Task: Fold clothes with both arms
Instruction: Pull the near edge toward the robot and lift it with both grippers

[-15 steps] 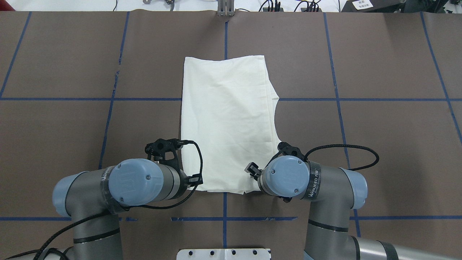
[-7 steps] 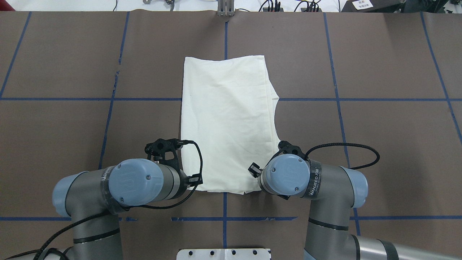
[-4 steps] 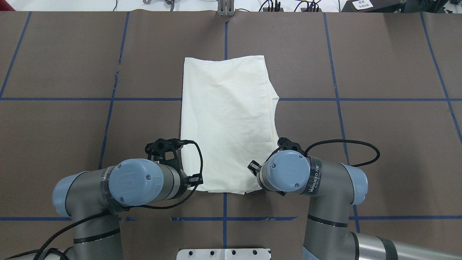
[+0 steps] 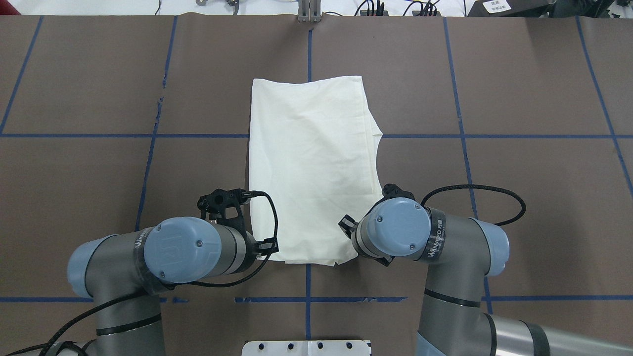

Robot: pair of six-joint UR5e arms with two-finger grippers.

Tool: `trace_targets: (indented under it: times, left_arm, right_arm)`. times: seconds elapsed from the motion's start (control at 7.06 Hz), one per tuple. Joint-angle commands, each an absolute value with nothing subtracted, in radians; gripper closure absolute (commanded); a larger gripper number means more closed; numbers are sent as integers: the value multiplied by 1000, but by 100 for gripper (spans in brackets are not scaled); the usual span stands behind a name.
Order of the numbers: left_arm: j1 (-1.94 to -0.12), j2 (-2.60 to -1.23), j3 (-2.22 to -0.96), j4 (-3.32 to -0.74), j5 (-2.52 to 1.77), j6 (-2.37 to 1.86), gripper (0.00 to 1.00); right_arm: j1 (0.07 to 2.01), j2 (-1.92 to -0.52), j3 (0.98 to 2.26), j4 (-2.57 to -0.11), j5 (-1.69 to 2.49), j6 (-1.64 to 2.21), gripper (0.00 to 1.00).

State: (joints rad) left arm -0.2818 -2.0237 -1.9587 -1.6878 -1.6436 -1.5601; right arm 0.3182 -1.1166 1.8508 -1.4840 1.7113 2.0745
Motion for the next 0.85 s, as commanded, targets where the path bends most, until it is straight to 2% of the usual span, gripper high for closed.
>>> trace_targets:
  times: [0.0, 0.28, 0.57, 0.71]
  left_arm:
    - [-229, -2007, -2009, -1684, -1634, -1560, 100]
    - [-174, -1979, -2102, -1636, -1632, -1562, 100]
    - [-109, -1959, -2251, -1493, -1634, -1563, 100]
    - [-98, -1965, -2240, -1494, -1637, -1563, 100]
  right_arm:
    - [273, -1201, 1989, -1485, 1724, 2059, 100]
    - [180, -1262, 2113, -1488, 1721, 2062, 100]
    - [138, -1269, 2137, -1491, 1723, 2063, 100]
    - [152, -1266, 2132, -1488, 1723, 2056, 100]
